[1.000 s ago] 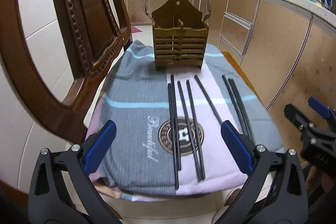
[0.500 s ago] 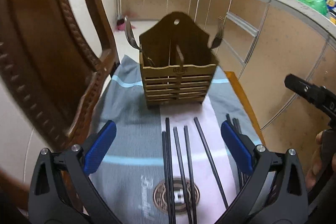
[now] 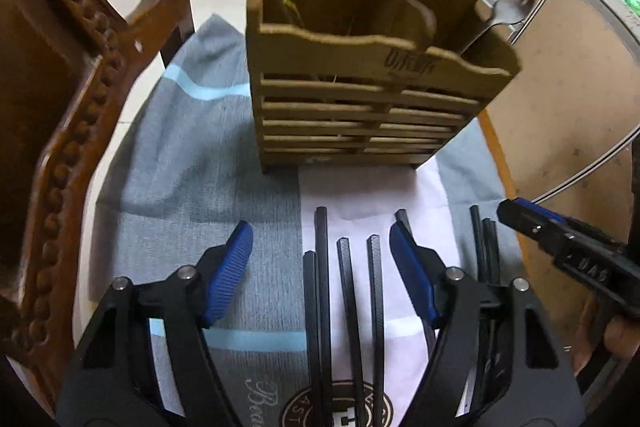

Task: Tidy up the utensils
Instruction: 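Move both tools down to the black chopsticks on the cloth, then grasp black chopsticks with the left tool while the right tool grasps other chopsticks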

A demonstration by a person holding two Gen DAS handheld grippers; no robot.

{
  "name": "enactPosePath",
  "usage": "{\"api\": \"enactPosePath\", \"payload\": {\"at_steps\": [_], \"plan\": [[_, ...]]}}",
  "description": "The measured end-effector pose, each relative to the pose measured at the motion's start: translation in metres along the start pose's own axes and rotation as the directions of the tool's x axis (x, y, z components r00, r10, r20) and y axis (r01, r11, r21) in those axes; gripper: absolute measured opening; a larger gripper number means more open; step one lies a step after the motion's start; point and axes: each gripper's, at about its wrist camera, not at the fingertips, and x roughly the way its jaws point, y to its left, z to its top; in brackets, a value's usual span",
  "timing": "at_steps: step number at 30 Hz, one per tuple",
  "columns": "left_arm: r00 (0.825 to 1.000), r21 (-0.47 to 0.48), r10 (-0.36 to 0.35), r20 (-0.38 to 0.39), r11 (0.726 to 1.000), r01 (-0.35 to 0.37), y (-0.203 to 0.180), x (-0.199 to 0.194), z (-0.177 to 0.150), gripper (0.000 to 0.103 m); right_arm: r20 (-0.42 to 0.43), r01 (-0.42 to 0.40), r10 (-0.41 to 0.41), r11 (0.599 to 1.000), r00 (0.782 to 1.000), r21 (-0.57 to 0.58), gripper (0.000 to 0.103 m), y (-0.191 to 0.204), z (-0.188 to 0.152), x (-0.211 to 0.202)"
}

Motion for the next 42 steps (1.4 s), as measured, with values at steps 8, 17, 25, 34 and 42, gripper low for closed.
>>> {"api": "enactPosePath", "payload": {"at_steps": [8, 17, 25, 34, 42], "plan": [[0.997, 0.0, 0.044, -0.064, 0.999, -0.044, -0.004, 0.014, 0.011, 0.054, -0.038, 0.036, -0.036, 0.999, 0.999, 0.022, 0.019, -0.001, 0.007, 0.015], [0.995, 0.02, 0.053, -0.087, 0.999, -0.051, -0.014, 0.03, 0.015, 0.054, -0.066, 0.097, -0.096, 0.995, 0.993, 0.018, 0.019, -0.012, 0.012, 0.026], [0.991, 0.042, 0.093, -0.1, 0.995, -0.089, -0.024, 0.045, 0.016, 0.054, -0.083, 0.093, -0.093, 0.996, 0.992, -0.002, 0.019, -0.011, 0.014, 0.035], [0.982, 0.057, 0.151, -0.113, 0.988, -0.145, -0.036, 0.068, 0.013, 0.052, -0.1, 0.097, -0.097, 0.995, 0.99, -0.008, 0.019, -0.007, 0.02, 0.047], [0.981, 0.071, 0.156, -0.114, 0.986, -0.148, -0.043, 0.072, 0.021, 0.05, -0.102, 0.123, -0.126, 0.992, 0.987, -0.035, 0.019, -0.003, 0.018, 0.05]]}}
